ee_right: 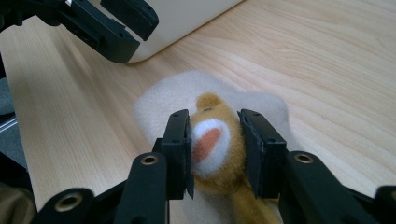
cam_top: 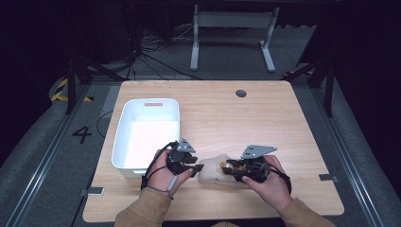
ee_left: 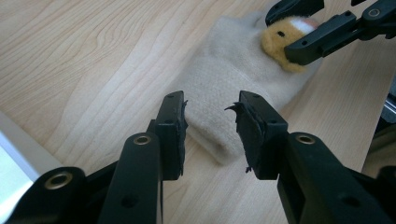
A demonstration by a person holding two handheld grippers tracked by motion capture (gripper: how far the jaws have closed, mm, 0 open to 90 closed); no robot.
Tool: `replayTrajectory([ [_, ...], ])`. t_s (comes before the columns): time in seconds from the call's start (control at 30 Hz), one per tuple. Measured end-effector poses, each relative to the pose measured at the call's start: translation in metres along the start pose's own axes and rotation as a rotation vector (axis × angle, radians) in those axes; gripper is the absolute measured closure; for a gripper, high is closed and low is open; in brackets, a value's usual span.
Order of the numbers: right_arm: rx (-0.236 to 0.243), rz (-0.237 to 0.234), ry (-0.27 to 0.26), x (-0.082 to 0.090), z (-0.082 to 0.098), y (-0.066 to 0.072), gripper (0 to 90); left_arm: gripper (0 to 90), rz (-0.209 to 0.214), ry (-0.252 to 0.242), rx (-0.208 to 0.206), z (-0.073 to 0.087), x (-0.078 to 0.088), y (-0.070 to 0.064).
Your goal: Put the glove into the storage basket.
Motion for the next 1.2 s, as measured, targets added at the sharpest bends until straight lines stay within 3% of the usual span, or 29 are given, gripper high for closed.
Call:
replayTrajectory([
  [0.5, 0.020, 0.049, 0.083, -0.007, 0.012, 0.001, 59.3, 62.4, 0.011, 0.012, -0.008, 0.000, -0.005, -0.002],
  [0.77, -0.006, 0.027, 0.021, 0.006, 0.004, -0.005, 50.4, 61.2, 0.018, 0.016, -0.016, -0.002, -0.007, -0.003],
  [0.97, -0.035, 0.052, -0.021, 0.024, -0.001, -0.020, 53.0, 59.7, 0.033, 0.015, -0.033, -0.006, -0.011, -0.004],
  [1.2, -0.054, 0.096, -0.033, 0.038, 0.000, -0.035, 60.2, 60.4, 0.043, 0.016, -0.055, -0.012, -0.015, -0.006],
])
Point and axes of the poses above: each handheld gripper's, and its own axes: x roughly backward along the jaws, z roughly out of its underside, y roughly to its left, the point moved 4 cm from there along -x, roughly forward along the jaws, and after that the axes turned 7 degrees about -x, right-handed, at the moved point
